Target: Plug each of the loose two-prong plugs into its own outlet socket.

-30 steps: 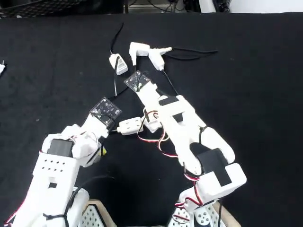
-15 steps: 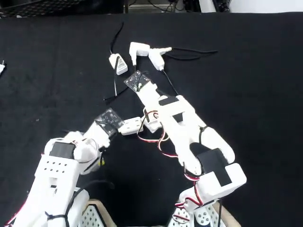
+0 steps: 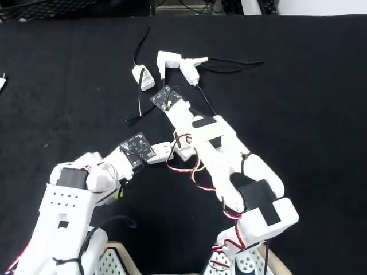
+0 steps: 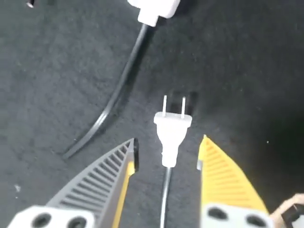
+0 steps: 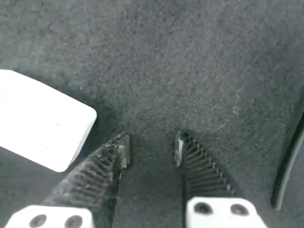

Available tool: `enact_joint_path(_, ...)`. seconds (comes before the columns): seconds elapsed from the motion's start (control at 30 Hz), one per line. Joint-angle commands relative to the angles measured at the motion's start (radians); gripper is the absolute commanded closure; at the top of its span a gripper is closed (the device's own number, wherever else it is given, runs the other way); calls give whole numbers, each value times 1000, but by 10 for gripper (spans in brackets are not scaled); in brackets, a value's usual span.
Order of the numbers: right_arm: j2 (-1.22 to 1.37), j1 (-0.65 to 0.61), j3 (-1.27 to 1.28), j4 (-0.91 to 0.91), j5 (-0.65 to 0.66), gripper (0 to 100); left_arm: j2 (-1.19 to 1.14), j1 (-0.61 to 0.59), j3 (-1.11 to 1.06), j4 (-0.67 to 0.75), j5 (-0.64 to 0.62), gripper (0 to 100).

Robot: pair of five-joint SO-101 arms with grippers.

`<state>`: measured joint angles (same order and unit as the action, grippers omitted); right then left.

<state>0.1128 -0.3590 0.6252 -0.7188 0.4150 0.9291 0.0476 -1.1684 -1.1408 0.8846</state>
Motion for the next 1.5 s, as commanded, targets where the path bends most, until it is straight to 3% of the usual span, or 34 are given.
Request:
enact_joint_path(0.0, -36, -20, 4, 2, 6, 846, -106, -31, 76, 32, 6, 778)
enact_joint_path(0.23, -36, -20, 4, 2, 6, 846, -379, -19, 222, 35, 11, 778)
enact_joint_path(0.7, -36, -20, 4, 5, 6, 846, -692, 13, 358, 44, 26, 779)
enact_joint_path(0.97, -36, -20, 4, 5, 5, 846, -727, 5, 355, 91, 26, 799)
enact_joint_path(1.2, -36, -20, 4, 5, 5, 846, -726, 12, 358, 92, 28, 970)
enact_joint_path(1.47, -36, -20, 4, 5, 5, 846, -717, 2, 383, 80, 15, 970)
